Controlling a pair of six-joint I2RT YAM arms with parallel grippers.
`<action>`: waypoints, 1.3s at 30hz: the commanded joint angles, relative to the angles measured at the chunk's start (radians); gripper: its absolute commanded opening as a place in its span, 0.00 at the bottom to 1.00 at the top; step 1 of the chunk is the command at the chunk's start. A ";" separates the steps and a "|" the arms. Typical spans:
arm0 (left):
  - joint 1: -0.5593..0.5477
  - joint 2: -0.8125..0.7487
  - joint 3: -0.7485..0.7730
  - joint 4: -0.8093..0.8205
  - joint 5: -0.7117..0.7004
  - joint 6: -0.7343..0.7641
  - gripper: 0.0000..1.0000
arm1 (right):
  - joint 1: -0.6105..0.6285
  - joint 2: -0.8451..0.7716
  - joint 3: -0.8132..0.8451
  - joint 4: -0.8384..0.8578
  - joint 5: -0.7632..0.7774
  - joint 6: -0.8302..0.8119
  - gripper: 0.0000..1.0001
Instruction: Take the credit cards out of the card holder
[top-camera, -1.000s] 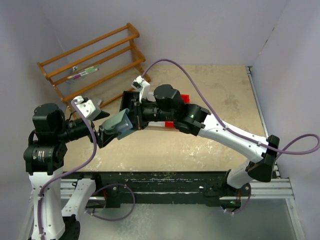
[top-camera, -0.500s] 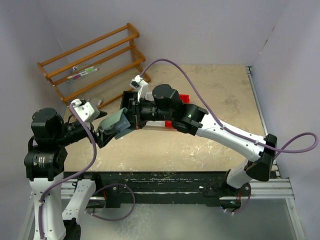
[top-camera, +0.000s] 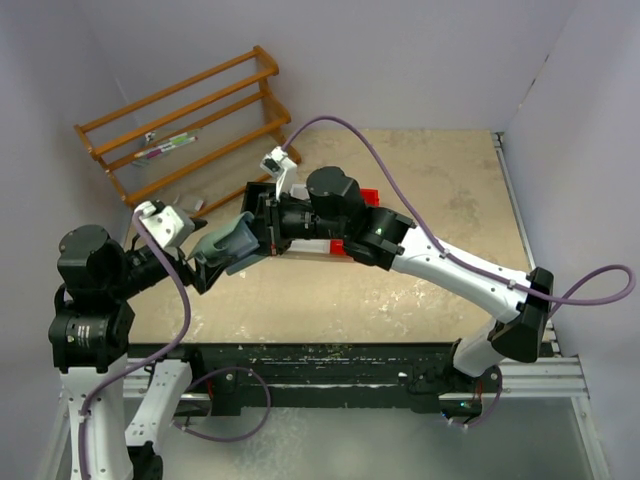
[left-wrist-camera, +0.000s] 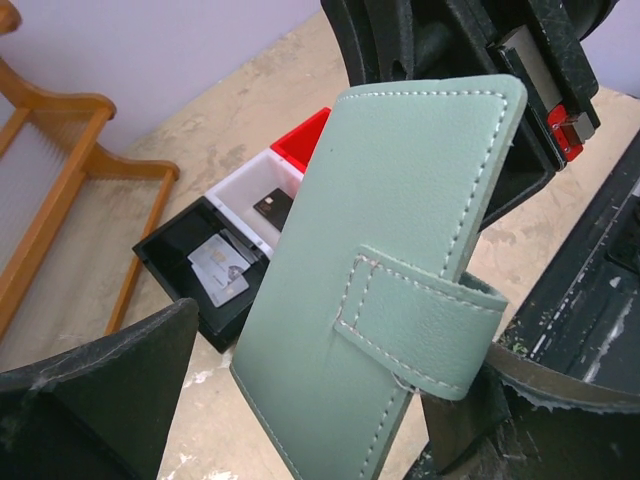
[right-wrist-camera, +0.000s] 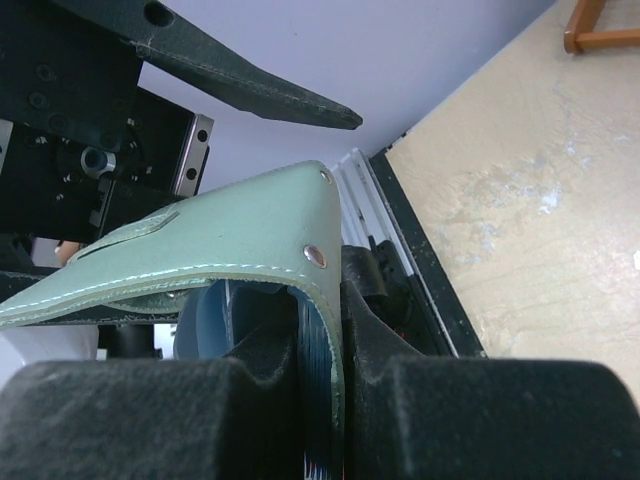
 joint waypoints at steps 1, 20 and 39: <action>0.003 -0.006 -0.031 0.101 -0.154 0.002 0.88 | 0.019 -0.026 0.006 0.161 -0.149 0.068 0.00; 0.003 0.078 0.089 0.051 -0.032 -0.127 0.86 | 0.020 -0.109 -0.105 0.230 -0.215 -0.068 0.00; 0.003 0.150 0.161 -0.032 0.128 -0.187 0.19 | -0.032 -0.145 -0.186 0.278 -0.350 -0.077 0.00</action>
